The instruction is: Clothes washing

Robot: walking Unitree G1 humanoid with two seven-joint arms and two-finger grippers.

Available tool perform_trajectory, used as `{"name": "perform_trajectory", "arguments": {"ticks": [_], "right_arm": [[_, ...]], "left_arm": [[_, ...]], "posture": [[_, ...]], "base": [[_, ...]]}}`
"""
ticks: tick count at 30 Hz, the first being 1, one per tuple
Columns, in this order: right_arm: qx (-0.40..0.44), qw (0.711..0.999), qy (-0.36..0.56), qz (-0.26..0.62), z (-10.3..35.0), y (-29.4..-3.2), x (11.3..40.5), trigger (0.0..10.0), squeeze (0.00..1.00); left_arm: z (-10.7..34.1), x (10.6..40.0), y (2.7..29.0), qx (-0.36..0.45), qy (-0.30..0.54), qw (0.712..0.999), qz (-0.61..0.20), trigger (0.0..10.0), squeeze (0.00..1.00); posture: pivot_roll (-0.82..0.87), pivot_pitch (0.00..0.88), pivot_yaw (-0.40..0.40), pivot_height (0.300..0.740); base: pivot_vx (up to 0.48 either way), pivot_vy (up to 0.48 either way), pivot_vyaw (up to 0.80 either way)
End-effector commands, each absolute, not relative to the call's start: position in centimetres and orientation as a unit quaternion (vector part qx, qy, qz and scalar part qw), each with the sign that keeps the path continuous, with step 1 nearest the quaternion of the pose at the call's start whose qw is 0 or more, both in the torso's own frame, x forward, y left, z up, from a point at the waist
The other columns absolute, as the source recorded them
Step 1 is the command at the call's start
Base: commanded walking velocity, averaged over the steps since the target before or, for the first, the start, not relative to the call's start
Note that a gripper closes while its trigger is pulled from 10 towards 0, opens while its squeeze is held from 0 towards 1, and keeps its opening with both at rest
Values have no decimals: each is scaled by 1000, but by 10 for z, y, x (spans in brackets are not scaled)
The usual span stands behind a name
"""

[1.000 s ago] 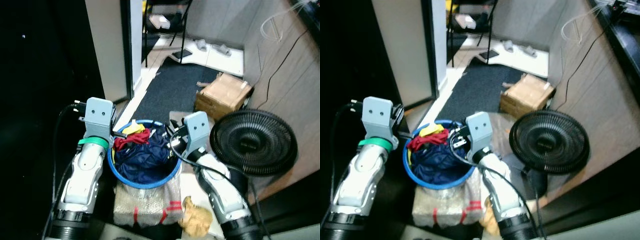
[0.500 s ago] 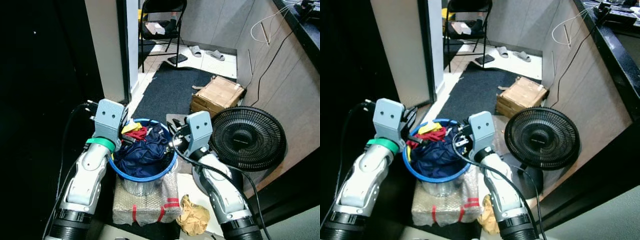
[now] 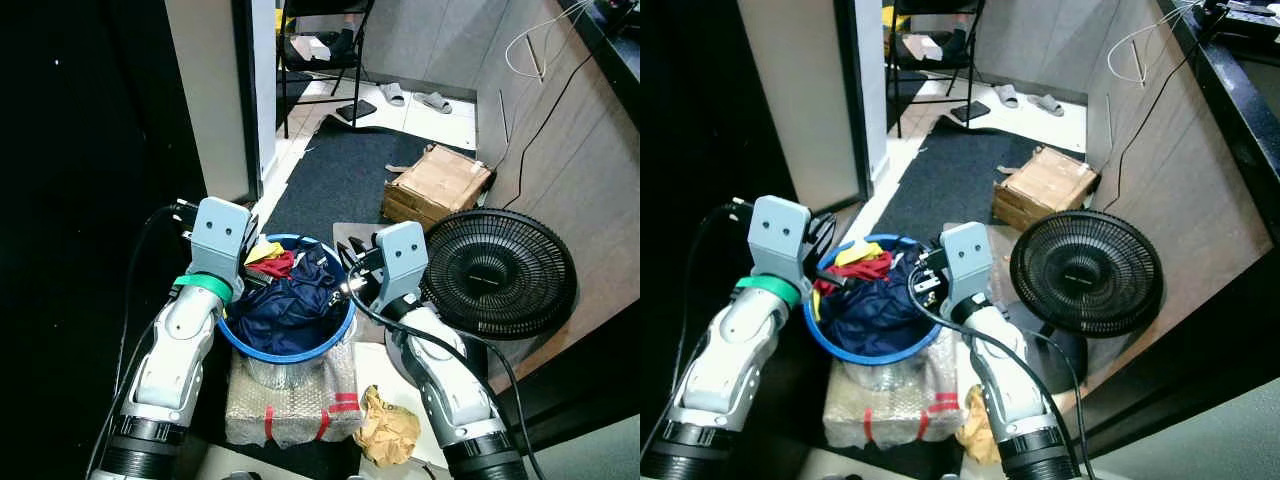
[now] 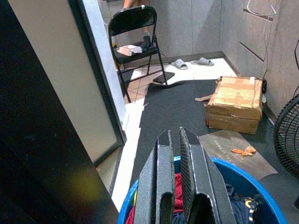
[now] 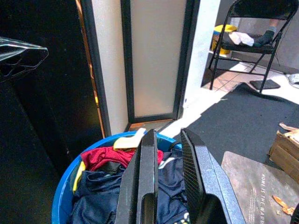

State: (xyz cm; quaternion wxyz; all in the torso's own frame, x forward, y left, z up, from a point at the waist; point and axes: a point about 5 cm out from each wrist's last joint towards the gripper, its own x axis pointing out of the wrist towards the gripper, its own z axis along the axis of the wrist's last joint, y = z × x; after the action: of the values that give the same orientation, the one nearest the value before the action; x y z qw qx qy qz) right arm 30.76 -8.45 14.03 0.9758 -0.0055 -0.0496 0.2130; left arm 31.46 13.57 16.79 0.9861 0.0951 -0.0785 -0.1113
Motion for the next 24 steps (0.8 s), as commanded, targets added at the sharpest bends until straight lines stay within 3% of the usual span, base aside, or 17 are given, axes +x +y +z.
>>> {"name": "perform_trajectory", "arguments": {"ticks": [1, 24], "right_arm": [[-3, 977, -39, 212, 136, -86, 307, 10000, 0], [-6, 975, -38, 217, 135, -84, 306, 10000, 0]], "left_arm": [[164, 315, 135, 89, -68, 987, -115, 10000, 0], [162, 315, 136, 93, -66, 987, -112, 10000, 0]], "posture": [[-13, 22, -2, 730], [-10, 9, -1, 660]], "base": [[0, 0, 0], [0, 0, 0]]}}
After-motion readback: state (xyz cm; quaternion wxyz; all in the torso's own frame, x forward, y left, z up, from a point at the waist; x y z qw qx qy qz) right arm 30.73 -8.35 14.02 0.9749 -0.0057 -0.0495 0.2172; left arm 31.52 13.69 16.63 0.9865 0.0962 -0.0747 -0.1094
